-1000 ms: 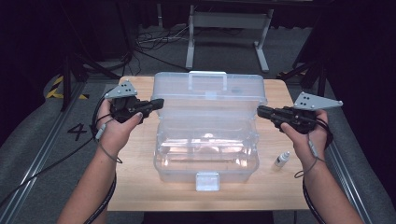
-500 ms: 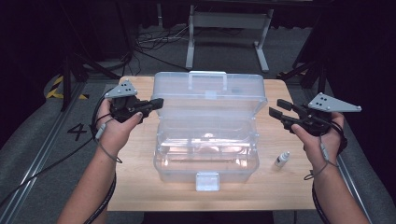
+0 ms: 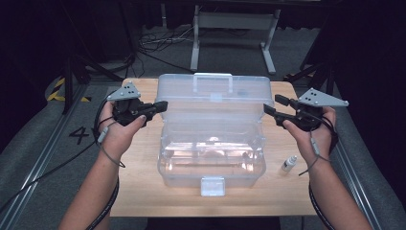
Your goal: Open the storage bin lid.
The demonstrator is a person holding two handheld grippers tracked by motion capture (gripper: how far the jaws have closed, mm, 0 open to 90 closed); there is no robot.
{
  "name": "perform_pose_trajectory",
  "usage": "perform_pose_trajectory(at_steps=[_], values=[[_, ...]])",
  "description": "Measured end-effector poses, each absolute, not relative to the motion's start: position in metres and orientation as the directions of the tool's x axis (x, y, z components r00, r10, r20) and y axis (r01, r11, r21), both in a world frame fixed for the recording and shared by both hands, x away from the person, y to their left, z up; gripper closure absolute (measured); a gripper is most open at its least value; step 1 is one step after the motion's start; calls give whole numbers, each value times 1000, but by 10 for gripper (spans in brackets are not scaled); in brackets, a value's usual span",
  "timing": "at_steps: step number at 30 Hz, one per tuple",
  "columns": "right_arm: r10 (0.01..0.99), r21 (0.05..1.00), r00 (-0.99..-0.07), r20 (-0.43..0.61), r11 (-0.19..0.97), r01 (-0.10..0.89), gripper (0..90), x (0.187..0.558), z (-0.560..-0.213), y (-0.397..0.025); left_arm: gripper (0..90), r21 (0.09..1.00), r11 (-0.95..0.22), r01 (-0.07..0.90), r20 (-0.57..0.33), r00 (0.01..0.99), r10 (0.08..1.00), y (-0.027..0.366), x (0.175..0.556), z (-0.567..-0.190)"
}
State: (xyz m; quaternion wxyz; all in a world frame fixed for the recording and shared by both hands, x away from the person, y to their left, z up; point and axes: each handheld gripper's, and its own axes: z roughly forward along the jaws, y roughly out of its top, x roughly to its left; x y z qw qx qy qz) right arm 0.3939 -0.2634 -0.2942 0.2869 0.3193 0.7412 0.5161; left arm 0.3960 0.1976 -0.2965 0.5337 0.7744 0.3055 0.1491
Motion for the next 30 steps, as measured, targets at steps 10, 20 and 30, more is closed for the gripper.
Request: perform_pose_trajectory(at_steps=[10,20,30], values=[[790,950,-607,-91,251,185,466,403,-296,-254,900,918,-244,314,-96,771,629,198,396,-296],[799,954,-595,-93,242,175,520,406,-298,-253,900,916,-245,317,-98,770,631,198,396,-298],[821,963,-568,-62,198,182,570,406,-299,-252,900,918,-249,308,-93,779,621,196,396,-297]])
